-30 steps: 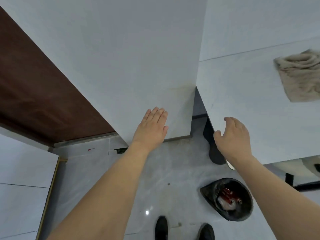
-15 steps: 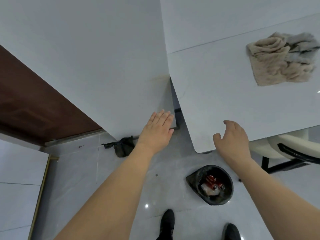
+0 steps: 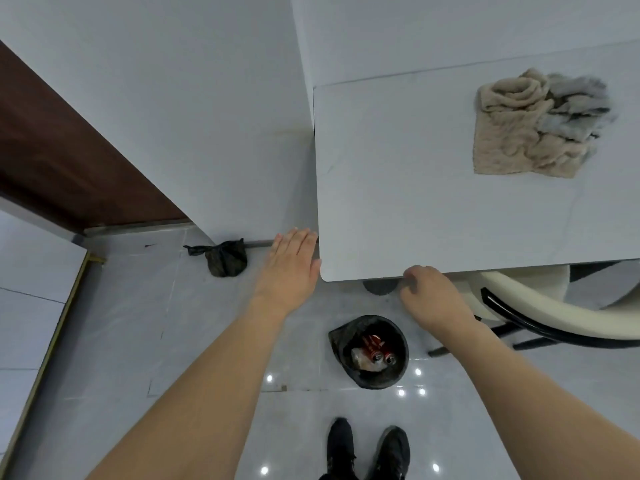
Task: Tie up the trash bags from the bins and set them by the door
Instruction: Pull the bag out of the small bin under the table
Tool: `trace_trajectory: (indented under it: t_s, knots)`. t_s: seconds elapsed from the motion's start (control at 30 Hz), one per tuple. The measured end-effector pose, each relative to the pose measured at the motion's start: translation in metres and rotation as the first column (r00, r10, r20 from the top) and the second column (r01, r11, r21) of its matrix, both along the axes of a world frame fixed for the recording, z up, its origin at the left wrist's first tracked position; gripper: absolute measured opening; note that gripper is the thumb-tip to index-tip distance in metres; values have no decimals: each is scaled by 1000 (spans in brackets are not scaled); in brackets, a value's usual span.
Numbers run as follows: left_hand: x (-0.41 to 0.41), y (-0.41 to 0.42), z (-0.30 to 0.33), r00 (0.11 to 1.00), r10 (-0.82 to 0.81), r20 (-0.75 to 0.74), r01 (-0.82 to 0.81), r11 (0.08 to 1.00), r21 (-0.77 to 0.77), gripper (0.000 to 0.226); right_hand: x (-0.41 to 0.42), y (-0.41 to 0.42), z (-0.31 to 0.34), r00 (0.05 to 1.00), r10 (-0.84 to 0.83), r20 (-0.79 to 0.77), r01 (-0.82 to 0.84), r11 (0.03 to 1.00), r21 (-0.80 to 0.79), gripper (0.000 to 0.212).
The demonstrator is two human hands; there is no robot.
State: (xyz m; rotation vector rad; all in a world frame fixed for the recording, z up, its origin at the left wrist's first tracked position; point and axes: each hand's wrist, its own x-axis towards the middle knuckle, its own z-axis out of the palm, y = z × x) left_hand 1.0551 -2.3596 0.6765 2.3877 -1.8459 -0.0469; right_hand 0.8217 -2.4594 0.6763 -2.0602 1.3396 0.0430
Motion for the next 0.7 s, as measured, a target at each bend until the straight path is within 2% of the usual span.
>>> trace_trajectory:
  t_s: [0.13, 0.2, 0.3, 0.4, 0.5, 0.57, 0.63, 0.67, 0.7]
  knots:
    - [-26, 1, -32, 994, 15, -109, -15, 1000, 7, 47, -14, 6, -31, 996, 67, -52, -56, 979, 198, 42]
    - [-43, 9, -52, 980, 47, -192, -62, 996, -71, 39, -23, 5, -51, 996, 61, -62, -43, 965, 260, 40]
    - [-73, 26, -88, 974, 58, -217, -93, 984, -151, 31, -37, -2, -88, 994, 66, -84, -38, 954, 298, 31]
    - [-97, 34, -139, 962, 131, -239, -161, 981, -108, 27, -49, -17, -138, 995, 57, -85, -24, 938, 345, 28]
    - [-113, 32, -208, 903, 283, -324, -309, 950, -32, 23, -54, -33, -203, 997, -15, -69, 40, 925, 378, 21]
    - [-117, 33, -265, 842, 376, -387, -405, 914, 8, 25, -56, -42, -256, 996, -48, -72, 70, 931, 357, 14]
    - [-112, 33, -326, 729, 492, -476, -535, 843, 52, 29, -54, -49, -315, 994, -101, -52, 113, 928, 355, 16]
    - [-110, 32, -357, 642, 559, -525, -607, 789, 98, 31, -51, -53, -347, 990, -134, -41, 140, 923, 359, 19]
    - [-106, 31, -388, 499, 627, -598, -686, 708, 170, 32, -48, -56, -378, 983, -177, -45, 181, 910, 373, 23]
